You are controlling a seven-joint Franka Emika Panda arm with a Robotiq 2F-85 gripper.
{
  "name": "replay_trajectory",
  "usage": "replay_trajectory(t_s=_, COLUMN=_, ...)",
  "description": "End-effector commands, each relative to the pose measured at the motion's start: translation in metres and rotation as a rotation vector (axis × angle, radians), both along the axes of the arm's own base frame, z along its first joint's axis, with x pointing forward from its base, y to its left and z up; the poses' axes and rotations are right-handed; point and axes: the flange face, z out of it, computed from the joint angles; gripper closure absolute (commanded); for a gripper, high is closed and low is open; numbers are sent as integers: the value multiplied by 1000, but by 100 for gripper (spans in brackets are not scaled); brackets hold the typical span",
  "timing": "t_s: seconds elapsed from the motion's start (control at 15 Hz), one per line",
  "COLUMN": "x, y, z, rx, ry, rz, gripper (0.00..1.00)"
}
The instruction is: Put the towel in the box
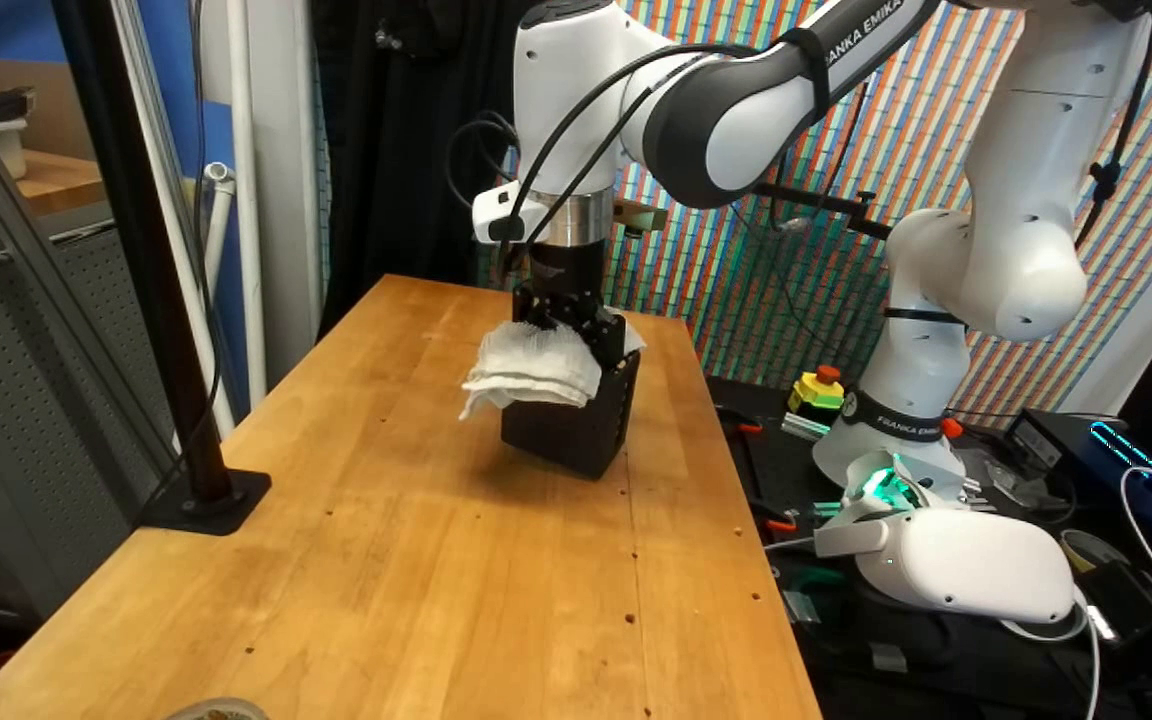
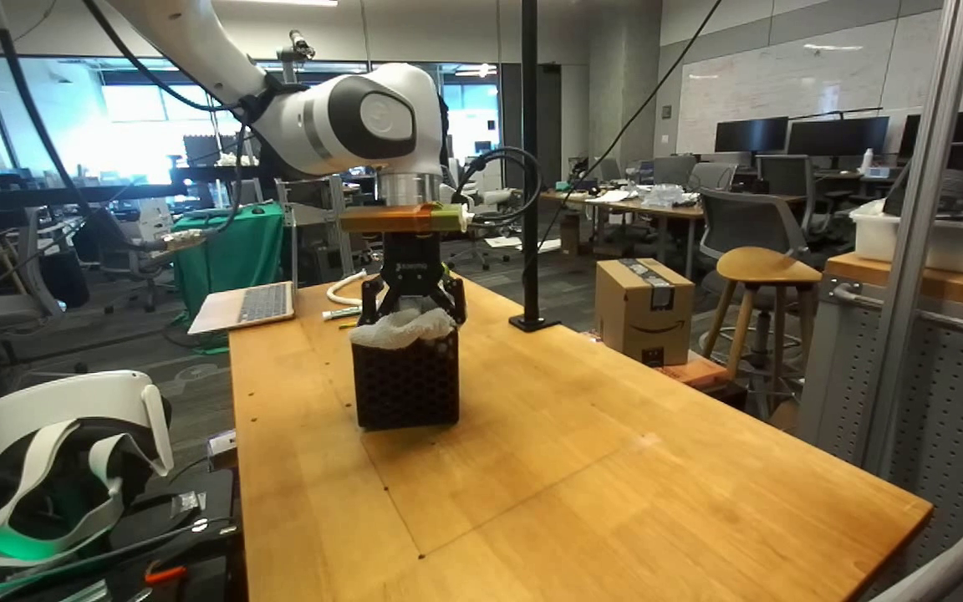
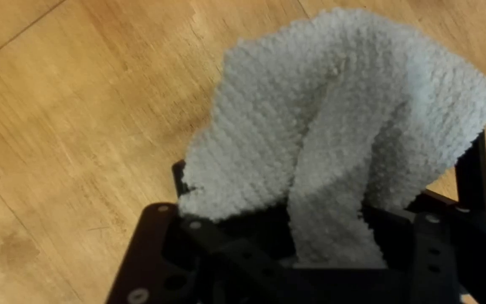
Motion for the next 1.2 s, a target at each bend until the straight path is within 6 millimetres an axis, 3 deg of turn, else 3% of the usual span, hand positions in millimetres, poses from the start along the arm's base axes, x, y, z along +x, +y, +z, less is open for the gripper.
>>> replay_trajectory(t_s=0.0, x=3, y=11, z=-3, rx=32, ry=6, rz=26, gripper=47)
replay_trajectory(t_s=0.4, x=0, y=21, z=31, rx=60, ry=-64, rz=49, gripper=1)
replay_trajectory(t_s=0.73, x=8, y=28, z=83, rx=76, ry=-165, rz=54, gripper=0)
replay_trajectory(t_s=0.93, x=11, y=36, z=104, rx=91, ry=-211, rz=61, gripper=1)
replay_trajectory(t_s=1.0, x=12, y=39, z=108, rx=95, ry=-221, rz=60, gripper=26)
replay_trajectory(t_s=1.07, x=13, y=41, z=109, rx=96, ry=-228, rz=64, gripper=26)
replay_trajectory(t_s=1.13, x=14, y=42, z=109, rx=94, ry=-227, rz=64, gripper=34)
